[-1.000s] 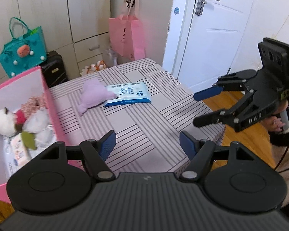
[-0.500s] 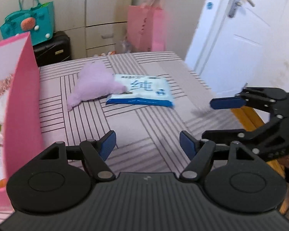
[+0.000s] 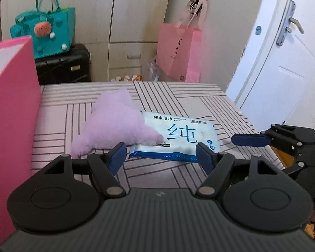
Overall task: Organize soft objects
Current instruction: 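Lower the left tool onto the blue wet-wipes pack and close it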
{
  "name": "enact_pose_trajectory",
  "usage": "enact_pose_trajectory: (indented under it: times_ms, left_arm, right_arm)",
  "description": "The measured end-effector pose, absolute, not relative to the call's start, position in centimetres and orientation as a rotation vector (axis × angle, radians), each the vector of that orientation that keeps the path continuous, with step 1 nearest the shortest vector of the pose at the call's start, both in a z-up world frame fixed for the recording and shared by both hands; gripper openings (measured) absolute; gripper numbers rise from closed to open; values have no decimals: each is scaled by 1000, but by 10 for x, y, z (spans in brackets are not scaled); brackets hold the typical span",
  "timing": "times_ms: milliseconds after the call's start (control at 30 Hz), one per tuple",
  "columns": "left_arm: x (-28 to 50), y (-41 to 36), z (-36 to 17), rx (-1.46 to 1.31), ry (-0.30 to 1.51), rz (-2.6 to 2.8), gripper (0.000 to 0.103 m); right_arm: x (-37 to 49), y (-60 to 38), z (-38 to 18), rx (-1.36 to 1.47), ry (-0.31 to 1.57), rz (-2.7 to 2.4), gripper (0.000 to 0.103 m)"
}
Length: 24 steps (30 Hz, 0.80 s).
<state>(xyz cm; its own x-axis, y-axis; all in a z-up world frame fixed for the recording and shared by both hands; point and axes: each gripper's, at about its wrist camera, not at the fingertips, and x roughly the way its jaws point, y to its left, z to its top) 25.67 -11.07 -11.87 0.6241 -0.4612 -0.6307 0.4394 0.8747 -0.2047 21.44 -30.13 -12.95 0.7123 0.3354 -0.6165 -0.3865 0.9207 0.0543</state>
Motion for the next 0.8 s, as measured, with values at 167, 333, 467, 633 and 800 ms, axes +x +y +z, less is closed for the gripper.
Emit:
enact_pose_trajectory:
  times_ms: [167, 333, 467, 633, 800]
  left_arm:
    - [275, -108, -131, -124, 818, -519, 72]
    - [279, -108, -135, -151, 797, -512, 68]
    - [279, -108, -135, -170, 809, -499, 59]
    - [275, -109, -134, -199, 834, -519, 55]
    - [264, -113, -134, -221, 878, -554, 55]
  right_arm:
    - [223, -293, -136, -89, 672, 380, 75]
    - [226, -289, -143, -59, 686, 378, 75]
    - [222, -285, -144, -68, 686, 361, 74]
    - [221, -287, -140, -66, 694, 347, 56]
    - [212, -294, -139, -37, 676, 326, 46]
